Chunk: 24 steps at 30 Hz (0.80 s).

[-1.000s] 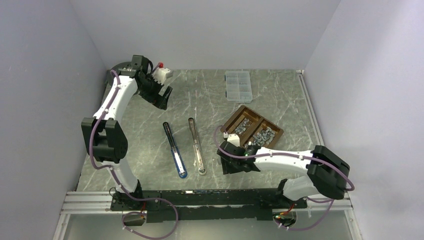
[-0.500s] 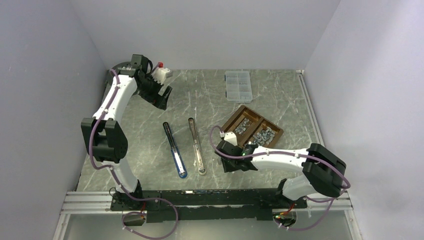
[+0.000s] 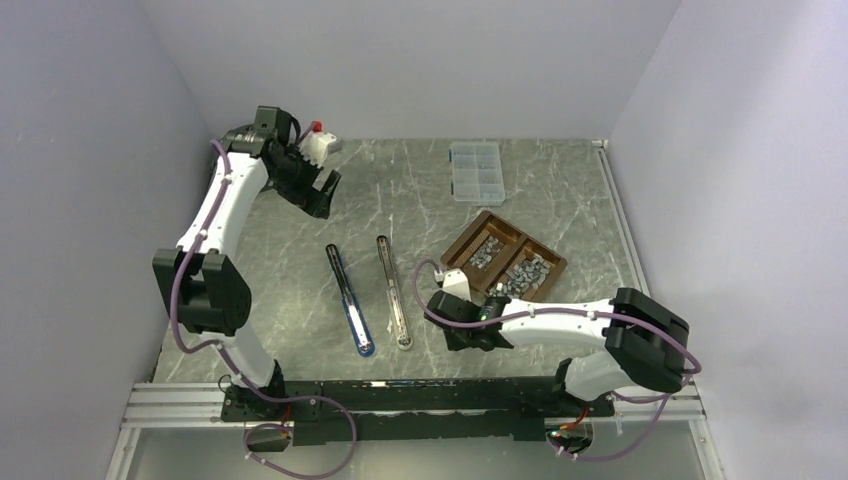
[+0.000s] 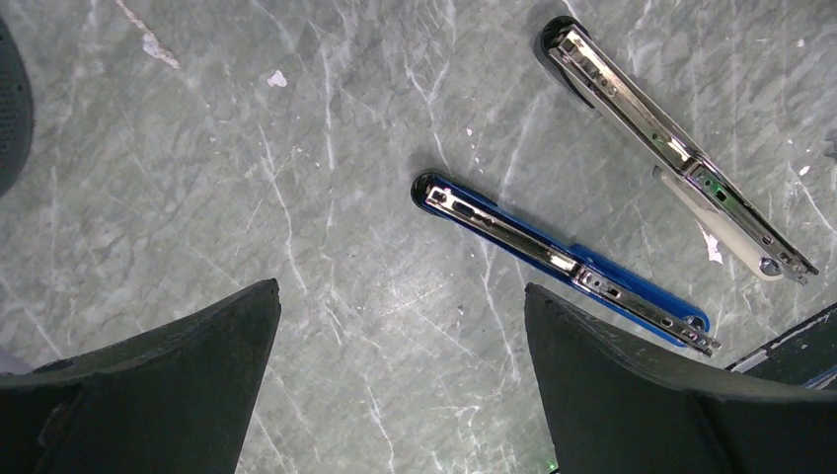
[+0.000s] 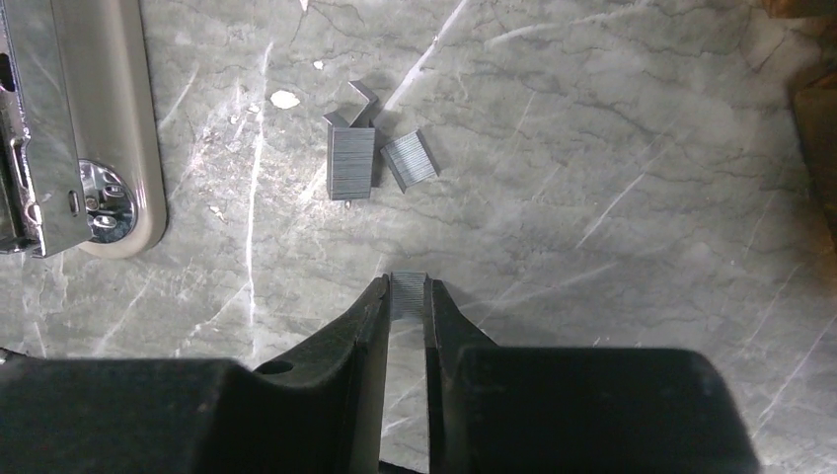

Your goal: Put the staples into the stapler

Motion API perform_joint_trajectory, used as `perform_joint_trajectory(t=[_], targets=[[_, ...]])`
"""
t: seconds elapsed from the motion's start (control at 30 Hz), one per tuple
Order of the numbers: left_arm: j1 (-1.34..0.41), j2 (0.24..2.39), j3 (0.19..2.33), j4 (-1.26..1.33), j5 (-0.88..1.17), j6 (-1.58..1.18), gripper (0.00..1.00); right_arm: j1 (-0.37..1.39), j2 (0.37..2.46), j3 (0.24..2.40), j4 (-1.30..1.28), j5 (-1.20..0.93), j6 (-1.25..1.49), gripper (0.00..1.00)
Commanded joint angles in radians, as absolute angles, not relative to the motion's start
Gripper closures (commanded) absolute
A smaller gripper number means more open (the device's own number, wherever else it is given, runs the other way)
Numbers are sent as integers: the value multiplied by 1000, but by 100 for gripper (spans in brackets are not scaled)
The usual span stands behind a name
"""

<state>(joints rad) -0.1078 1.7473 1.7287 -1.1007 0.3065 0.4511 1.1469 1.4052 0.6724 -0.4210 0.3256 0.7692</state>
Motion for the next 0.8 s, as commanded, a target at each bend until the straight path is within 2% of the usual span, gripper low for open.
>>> perform_joint_trajectory(t=[0.0,0.13,0.23,0.47,0.77], targets=[[-104,1648,1718,-1117,317,465,1,1160,1376,682,-487,327,810,89],[-110,1598,1703,-1129,344,506,1,1155,1302,769,-530,318,776,96],[-115,1531,1674,-1122,371,578,1,1123,1265,871,-527,225,727,99],[-126,1227,1471,-1017,467,914,1,959,1254,1045,-408,-150,685,100],[-220,960,1233,-784,507,1254,1,825,1430,1304,-245,-571,747,100]])
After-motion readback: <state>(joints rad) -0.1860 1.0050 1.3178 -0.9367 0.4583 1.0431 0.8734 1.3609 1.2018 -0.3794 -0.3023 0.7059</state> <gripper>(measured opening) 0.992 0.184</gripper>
